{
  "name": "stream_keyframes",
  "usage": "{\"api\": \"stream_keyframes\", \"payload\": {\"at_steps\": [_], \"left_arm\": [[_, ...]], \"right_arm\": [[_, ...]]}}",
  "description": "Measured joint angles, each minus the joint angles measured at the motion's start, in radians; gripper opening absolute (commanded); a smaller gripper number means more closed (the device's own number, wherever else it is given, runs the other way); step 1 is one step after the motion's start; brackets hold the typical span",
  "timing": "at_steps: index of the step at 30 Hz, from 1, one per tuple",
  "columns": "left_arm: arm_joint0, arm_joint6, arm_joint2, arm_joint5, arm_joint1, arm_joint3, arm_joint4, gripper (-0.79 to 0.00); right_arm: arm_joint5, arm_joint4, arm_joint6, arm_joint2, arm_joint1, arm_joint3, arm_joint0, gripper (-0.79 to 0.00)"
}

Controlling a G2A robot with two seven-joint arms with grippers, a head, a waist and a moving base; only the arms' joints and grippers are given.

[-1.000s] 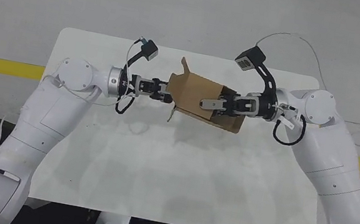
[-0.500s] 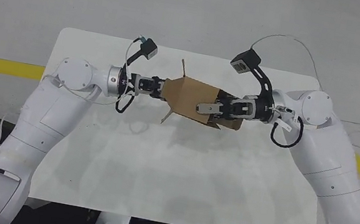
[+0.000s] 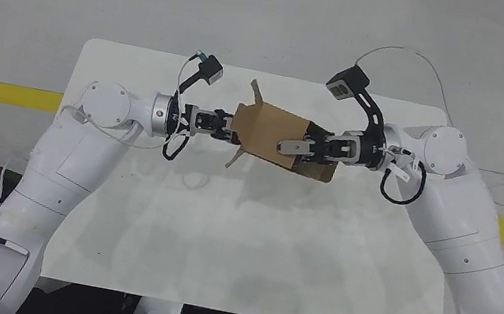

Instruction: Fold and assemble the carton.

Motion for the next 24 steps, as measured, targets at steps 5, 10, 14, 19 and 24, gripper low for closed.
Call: {"api": "stream_keyframes", "payload": {"at_steps": [5,10,14,19,24], "left_arm": [[0.0,0.0,-0.006,-0.001,0.001,0.002,0.002,0.0],[0.007,0.0,-0.024,-0.007,0.007,0.01,0.008,0.0],[0.019,0.0,-0.043,-0.013,0.013,0.007,0.02,0.0],[0.046,-0.005,-0.055,-0.009,0.02,-0.021,0.029,0.0],[0.059,-0.007,-0.044,0.0,0.02,-0.05,0.033,0.0]], "right_arm": [[-0.003,0.003,-0.003,0.008,0.001,0.006,-0.003,-0.785],[-0.017,0.018,-0.017,0.03,0.003,0.04,-0.009,-0.785],[-0.03,0.023,-0.03,0.052,0.006,0.071,-0.011,-0.785],[-0.043,0.037,-0.043,0.073,0.006,0.116,-0.012,-0.785],[-0.049,0.031,-0.049,0.073,-0.001,0.159,-0.002,-0.785]]}}
